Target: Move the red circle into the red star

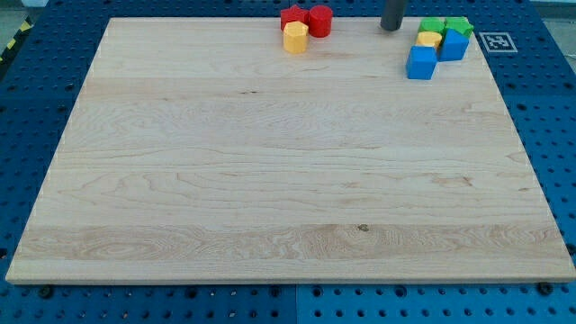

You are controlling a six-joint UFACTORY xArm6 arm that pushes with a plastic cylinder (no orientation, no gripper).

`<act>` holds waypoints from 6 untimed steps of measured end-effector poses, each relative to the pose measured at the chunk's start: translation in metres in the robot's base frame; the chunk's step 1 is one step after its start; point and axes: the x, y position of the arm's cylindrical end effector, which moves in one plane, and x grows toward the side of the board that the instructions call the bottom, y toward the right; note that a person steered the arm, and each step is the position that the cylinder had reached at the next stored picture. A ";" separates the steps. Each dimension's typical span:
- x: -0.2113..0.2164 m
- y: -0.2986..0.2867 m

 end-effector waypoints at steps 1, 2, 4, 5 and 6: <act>-0.019 -0.018; -0.019 -0.029; -0.018 -0.119; -0.018 -0.121; -0.018 -0.124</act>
